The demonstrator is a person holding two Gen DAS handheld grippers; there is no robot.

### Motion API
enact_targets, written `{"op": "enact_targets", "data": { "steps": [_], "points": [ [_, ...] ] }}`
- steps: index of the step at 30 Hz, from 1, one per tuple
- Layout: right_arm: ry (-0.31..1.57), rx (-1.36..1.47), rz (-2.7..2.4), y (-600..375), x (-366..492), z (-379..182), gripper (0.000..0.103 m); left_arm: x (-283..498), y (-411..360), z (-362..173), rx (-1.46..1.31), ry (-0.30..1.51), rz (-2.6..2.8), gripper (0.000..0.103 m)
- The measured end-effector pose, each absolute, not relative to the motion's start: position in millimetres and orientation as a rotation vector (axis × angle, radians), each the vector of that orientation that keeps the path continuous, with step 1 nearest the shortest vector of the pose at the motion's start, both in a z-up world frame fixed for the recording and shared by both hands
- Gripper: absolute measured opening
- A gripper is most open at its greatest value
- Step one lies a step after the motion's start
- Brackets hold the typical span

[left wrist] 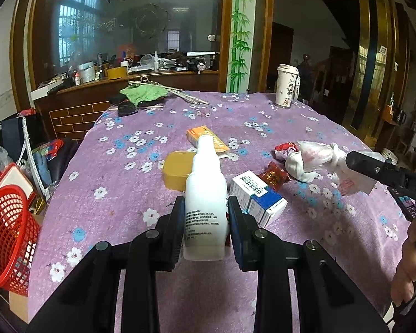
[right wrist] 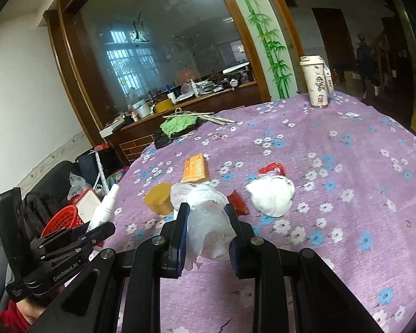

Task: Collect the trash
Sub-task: 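Lift and carry the spray bottle and plastic bag over the red basket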

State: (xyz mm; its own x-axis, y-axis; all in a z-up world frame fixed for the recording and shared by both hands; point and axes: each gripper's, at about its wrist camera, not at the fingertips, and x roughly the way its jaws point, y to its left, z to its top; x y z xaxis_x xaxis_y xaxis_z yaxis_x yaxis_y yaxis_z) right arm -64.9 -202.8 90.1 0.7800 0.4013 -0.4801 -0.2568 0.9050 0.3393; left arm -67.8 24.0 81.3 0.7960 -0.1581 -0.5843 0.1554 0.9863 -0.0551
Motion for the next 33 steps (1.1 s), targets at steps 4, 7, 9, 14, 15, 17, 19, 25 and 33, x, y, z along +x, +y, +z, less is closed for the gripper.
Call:
{"op": "enact_targets", "data": {
  "steps": [4, 7, 9, 14, 15, 17, 19, 25, 33],
  "points": [
    [0.58, 0.247, 0.378, -191.2, -67.6, 92.3, 0.027, -71.3, 32.4, 83.6, -0.014, 0.623, -0.152, 0.029],
    [0.584, 0.229, 0.393, -181.4, -69.5, 94.0, 0.027, -73.3, 37.7, 84.8, -0.028, 0.622, -0.14, 0.029],
    [0.587, 0.219, 0.404, -174.8, -69.8, 95.4, 0.027, -74.5, 41.9, 85.3, -0.035, 0.62, -0.133, 0.029],
    [0.597, 0.199, 0.431, -159.7, -69.9, 97.3, 0.027, -76.9, 53.6, 87.6, -0.052, 0.614, -0.114, 0.029],
    [0.601, 0.198, 0.44, -155.8, -69.3, 97.8, 0.027, -77.4, 55.5, 87.7, -0.055, 0.612, -0.11, 0.029],
    [0.606, 0.193, 0.449, -151.3, -68.3, 98.6, 0.027, -78.6, 61.6, 88.6, -0.064, 0.608, -0.101, 0.029],
    [0.611, 0.187, 0.46, -145.2, -66.5, 99.5, 0.027, -79.6, 67.1, 89.4, -0.072, 0.605, -0.091, 0.029],
    [0.624, 0.16, 0.499, -123.7, -60.6, 103.4, 0.027, -82.6, 88.1, 92.4, -0.102, 0.592, -0.054, 0.029],
    [0.649, 0.12, 0.56, -86.1, -51.5, 108.4, 0.027, -91.0, 127.9, 99.2, -0.152, 0.568, 0.018, 0.029]
  ]
}}
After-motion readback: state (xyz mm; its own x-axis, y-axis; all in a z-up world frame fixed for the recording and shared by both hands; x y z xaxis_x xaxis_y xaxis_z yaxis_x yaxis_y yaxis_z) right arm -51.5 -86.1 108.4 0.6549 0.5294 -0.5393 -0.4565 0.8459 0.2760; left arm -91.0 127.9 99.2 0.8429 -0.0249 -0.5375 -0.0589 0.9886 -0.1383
